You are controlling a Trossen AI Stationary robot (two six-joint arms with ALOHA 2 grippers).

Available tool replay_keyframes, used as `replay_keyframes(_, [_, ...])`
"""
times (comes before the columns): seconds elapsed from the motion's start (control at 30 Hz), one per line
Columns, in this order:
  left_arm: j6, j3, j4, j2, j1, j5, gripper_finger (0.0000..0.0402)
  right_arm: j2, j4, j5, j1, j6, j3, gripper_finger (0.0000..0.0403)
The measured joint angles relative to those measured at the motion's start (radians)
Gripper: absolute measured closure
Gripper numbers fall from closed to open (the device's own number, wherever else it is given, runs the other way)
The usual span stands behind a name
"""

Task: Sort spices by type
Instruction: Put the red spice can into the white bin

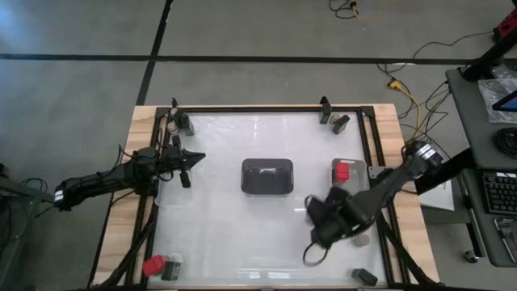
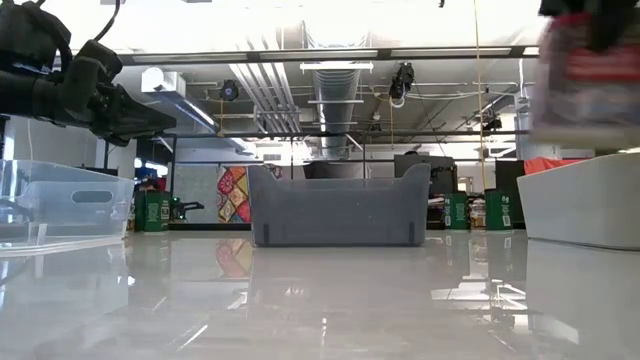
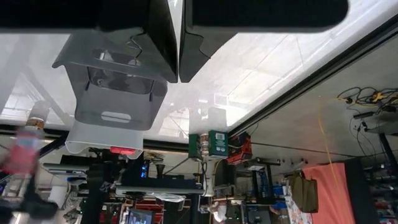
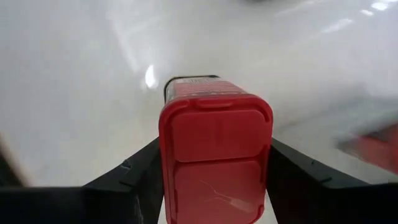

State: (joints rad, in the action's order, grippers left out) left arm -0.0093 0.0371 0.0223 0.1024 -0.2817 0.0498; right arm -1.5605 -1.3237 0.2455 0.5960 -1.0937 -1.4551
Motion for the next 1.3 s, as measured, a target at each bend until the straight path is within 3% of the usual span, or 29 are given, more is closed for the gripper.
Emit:
replay_keyframes(0.2, [0.0, 0.0, 0.0, 0.0, 0.0, 0.0, 0.0401, 0.146, -0.253, 0.063, -0.028, -0.446, 0.004, 0.0177])
replay_keyframes(0.53, [0.0, 0.0, 0.0, 0.0, 0.0, 0.0, 0.0401, 0.36, -0.248, 0.042, -0.048, -0.898, 0.216, 0.0187])
replay_keyframes(0.93, [0.0, 0.0, 0.0, 0.0, 0.0, 0.0, 0.0401, 0.443, -0.148, -0.016, -0.081, -1.034, 0.464, 0.0187])
replay_keyframes(1.3, [0.0, 0.0, 0.0, 0.0, 0.0, 0.0, 0.0401, 0.433, -0.046, -0.045, -0.128, -0.979, 0.508, 0.0185])
